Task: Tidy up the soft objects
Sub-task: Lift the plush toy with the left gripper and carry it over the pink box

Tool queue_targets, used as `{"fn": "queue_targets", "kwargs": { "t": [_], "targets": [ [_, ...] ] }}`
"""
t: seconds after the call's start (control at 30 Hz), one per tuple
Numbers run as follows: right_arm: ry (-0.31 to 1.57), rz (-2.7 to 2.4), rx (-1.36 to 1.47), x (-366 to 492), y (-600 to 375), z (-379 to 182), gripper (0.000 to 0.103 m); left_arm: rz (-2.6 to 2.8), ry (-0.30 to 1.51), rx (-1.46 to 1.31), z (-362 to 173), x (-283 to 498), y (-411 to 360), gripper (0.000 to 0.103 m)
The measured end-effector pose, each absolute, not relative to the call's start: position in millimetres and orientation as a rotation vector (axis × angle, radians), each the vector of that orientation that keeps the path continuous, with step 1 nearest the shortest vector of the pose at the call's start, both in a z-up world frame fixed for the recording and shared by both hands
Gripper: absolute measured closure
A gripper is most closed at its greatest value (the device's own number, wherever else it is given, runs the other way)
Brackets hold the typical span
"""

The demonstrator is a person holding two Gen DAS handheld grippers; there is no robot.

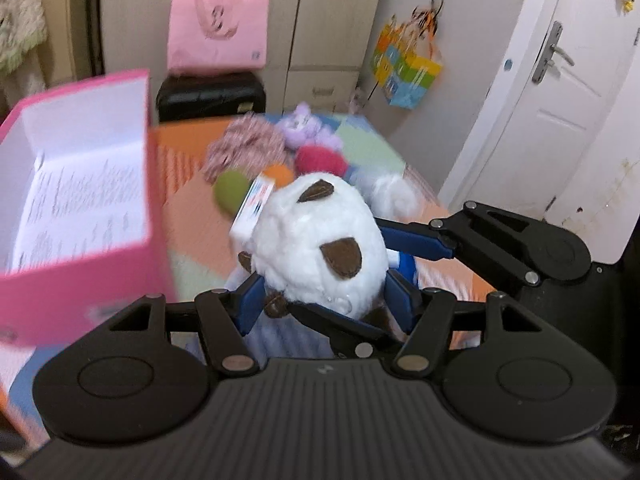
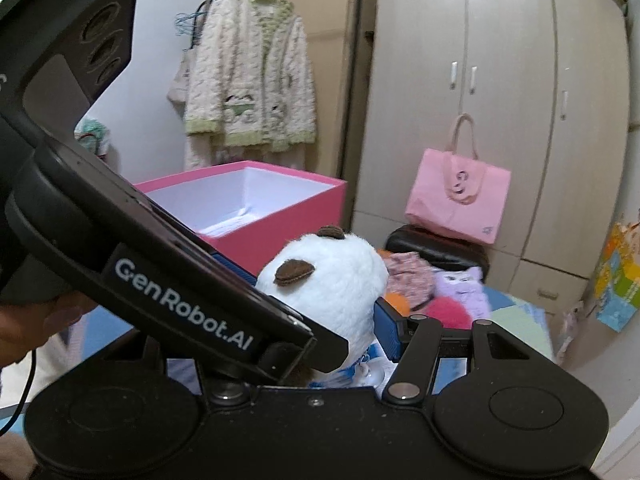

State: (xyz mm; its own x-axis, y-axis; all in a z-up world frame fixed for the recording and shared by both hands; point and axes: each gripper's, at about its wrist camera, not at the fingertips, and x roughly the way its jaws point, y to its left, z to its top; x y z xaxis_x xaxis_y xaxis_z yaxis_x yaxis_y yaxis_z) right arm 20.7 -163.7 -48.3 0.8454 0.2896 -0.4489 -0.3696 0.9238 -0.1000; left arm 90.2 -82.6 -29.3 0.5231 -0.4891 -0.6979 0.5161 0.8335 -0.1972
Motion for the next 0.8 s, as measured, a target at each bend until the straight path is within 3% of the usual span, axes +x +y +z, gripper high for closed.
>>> {"fn": "queue_targets", "kwargs": {
  "t": [0.4,0.8],
  "targets": [
    [0.469,0.549,-0.212,9.7,-92.0,-26.7,0.039,-0.451,0.889,0.008,-3.0,61.5,-4.6,0.041],
    [0.425,0.551,-0.248,53.2,-60.1,0.3,0.038,-0.454,0.838,0.01,26.6,105.6,25.7,0.041]
  ]
}}
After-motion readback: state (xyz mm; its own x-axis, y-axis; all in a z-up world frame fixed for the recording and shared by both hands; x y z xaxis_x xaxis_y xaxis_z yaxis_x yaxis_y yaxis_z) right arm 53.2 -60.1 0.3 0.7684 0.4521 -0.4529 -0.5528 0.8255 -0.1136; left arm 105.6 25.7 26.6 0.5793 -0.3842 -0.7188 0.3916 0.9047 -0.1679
